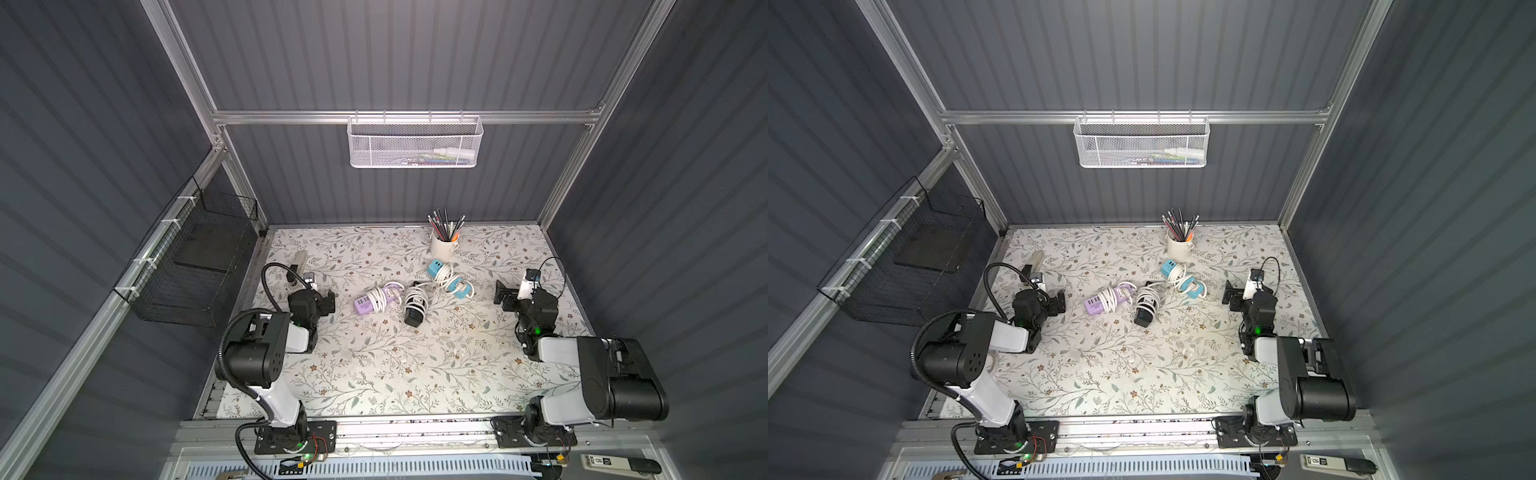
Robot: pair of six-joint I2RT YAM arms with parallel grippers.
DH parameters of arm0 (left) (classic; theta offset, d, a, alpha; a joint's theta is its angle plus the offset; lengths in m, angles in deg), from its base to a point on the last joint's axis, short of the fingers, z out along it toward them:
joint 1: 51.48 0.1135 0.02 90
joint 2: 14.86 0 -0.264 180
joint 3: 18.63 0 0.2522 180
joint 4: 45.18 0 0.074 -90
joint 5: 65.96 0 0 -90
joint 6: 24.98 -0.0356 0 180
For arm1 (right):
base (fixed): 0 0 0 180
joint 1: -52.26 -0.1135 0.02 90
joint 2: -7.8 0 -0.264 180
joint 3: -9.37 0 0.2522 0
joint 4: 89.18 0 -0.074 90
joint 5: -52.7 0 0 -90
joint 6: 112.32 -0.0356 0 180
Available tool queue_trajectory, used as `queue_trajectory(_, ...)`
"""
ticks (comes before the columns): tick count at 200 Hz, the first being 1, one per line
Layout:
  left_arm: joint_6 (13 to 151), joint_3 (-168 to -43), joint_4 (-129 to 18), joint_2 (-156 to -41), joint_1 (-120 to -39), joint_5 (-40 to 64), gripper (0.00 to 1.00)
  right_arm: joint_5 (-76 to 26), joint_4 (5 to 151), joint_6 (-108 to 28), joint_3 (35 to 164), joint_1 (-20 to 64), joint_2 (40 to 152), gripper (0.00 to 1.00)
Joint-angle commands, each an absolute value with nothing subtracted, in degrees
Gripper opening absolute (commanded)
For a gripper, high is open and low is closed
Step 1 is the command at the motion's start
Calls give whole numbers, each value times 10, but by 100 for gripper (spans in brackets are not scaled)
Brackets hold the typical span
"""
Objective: Unwrap the cord wrapped around the power strip
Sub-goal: Pick up the power strip from the center of the board.
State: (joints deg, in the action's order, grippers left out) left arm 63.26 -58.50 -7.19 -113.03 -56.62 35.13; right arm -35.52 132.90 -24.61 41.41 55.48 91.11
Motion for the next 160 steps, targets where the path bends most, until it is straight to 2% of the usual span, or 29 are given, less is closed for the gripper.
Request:
queue_trajectory(1,637,-596,-73,-1132,-561,353,100,-350,1356,-238,404,552,914,99)
queue_trajectory(160,638,-600,-78,-1132,-557,345,100,-338,1326,-248,421,563,916,99)
